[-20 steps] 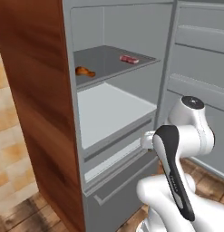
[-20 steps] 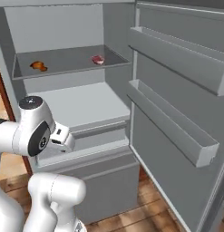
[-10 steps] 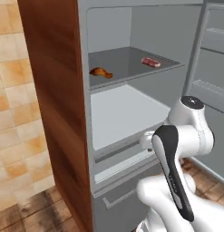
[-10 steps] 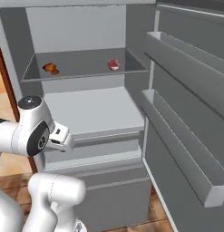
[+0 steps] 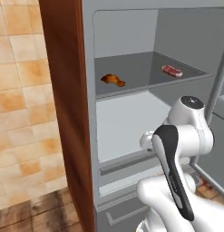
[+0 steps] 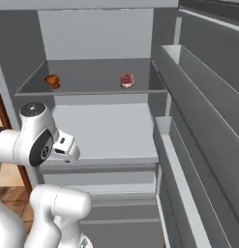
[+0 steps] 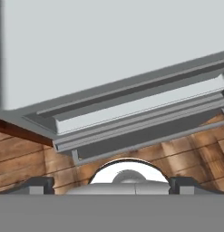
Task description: Gather the corn and squash from the fridge and place them on a tray on the dining counter. Then gather the chicken drumstick and steak from the fridge and place them on the other tray.
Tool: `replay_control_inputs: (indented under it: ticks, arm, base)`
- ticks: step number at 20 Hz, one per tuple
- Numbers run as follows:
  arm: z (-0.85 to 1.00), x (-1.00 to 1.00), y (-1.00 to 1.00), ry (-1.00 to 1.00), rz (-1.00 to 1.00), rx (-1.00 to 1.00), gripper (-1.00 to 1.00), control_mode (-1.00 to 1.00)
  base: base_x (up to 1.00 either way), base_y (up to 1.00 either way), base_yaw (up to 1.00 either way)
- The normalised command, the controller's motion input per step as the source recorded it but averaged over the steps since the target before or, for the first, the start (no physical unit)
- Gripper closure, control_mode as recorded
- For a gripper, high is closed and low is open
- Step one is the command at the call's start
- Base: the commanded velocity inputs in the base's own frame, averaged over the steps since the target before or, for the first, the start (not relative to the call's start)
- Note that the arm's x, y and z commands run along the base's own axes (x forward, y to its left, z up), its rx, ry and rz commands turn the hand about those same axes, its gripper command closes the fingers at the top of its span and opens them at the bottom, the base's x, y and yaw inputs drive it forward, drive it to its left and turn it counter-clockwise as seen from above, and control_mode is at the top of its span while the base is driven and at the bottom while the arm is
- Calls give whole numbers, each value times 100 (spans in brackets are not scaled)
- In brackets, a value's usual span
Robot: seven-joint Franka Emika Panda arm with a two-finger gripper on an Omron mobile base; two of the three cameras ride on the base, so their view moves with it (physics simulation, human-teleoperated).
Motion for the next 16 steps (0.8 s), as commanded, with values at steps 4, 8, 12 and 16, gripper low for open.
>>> replay_control_inputs:
  ticks: [4,8,12,16]
  arm:
    - [0,0,0,0,0,0,-100,100]
    - [0,0,0,0,0,0,-100,100]
    - [0,0,0,0,0,0,-100,100]
    - [0,0,0,0,0,0,-100,100]
  base:
    - [32,-23,28]
    - [33,-25,23]
    - [62,-24,23]
    - [69,-31,26]
